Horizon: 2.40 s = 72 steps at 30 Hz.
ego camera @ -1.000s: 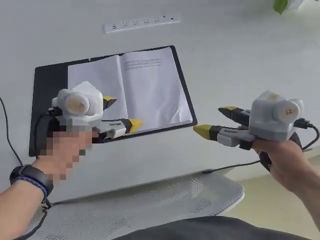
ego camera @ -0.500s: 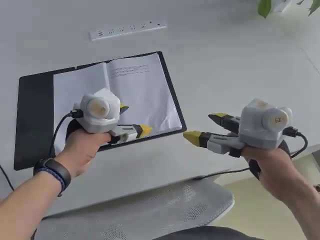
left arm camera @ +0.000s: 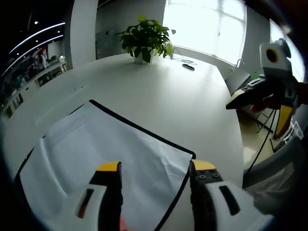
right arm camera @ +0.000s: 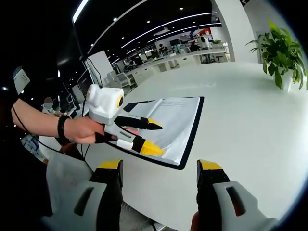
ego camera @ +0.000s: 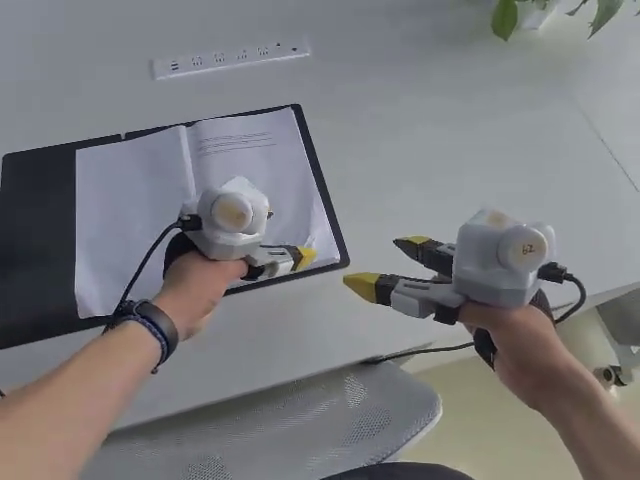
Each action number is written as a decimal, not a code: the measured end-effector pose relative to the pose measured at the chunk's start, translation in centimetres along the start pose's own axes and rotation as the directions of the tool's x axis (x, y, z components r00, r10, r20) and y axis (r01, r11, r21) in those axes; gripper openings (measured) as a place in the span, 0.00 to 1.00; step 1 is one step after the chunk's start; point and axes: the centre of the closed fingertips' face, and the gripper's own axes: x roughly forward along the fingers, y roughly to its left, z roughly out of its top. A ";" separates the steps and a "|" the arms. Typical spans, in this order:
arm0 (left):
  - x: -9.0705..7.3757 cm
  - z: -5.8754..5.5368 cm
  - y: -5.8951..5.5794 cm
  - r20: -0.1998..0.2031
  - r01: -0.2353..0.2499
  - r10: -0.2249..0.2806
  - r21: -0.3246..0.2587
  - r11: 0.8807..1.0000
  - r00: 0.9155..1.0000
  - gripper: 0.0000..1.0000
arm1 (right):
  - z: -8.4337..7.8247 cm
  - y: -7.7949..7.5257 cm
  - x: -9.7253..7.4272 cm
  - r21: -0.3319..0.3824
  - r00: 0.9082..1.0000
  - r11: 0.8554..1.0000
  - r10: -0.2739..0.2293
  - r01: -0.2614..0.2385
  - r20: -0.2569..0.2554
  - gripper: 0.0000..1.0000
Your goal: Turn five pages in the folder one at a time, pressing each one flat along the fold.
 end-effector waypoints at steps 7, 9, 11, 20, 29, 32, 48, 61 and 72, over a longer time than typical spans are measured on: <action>1.7 -1.2 -0.7 -0.030 -0.005 0.006 0.011 1.000 1.000 0.56 | 0.1 -0.2 0.1 0.005 1.000 1.000 0.010 -0.010 0.000 0.60; 1.8 -1.7 -0.6 -0.046 -0.018 0.020 0.048 0.999 0.999 0.56 | 0.2 -0.3 0.1 0.012 1.000 1.000 0.013 -0.013 0.005 0.60; 1.8 -1.7 -0.6 -0.047 -0.029 0.032 0.075 0.997 0.998 0.55 | 0.2 -0.4 0.2 0.019 1.000 1.000 0.015 -0.015 0.007 0.60; 1.7 -1.7 -0.2 -0.039 -0.039 0.043 0.083 0.996 0.998 0.52 | -0.3 -0.7 0.7 0.011 0.999 0.999 0.031 -0.031 -0.015 0.58; 1.7 -1.6 0.2 -0.033 -0.039 0.042 0.072 0.997 0.999 0.48 | 0.0 -1.1 1.5 0.014 0.999 0.999 0.044 -0.043 -0.016 0.56; 1.7 -1.6 0.2 -0.031 -0.040 0.043 0.070 0.997 0.999 0.48 | 0.3 -1.2 2.0 0.018 0.999 0.999 0.052 -0.052 -0.014 0.56; 1.7 -1.6 0.2 -0.020 -0.038 0.039 0.066 0.997 0.999 0.47 | 1.4 -2.1 6.8 0.114 0.995 0.988 0.102 -0.102 0.005 0.50; 1.8 -1.6 0.3 -0.020 -0.040 0.041 0.053 0.998 0.999 0.47 | 1.9 -3.8 11.0 0.231 0.991 0.963 0.135 -0.137 0.027 0.41; 1.8 -1.6 0.3 -0.019 -0.046 0.047 0.042 0.998 0.999 0.47 | 1.5 -3.6 13.1 0.295 0.985 0.941 0.169 -0.168 0.022 0.30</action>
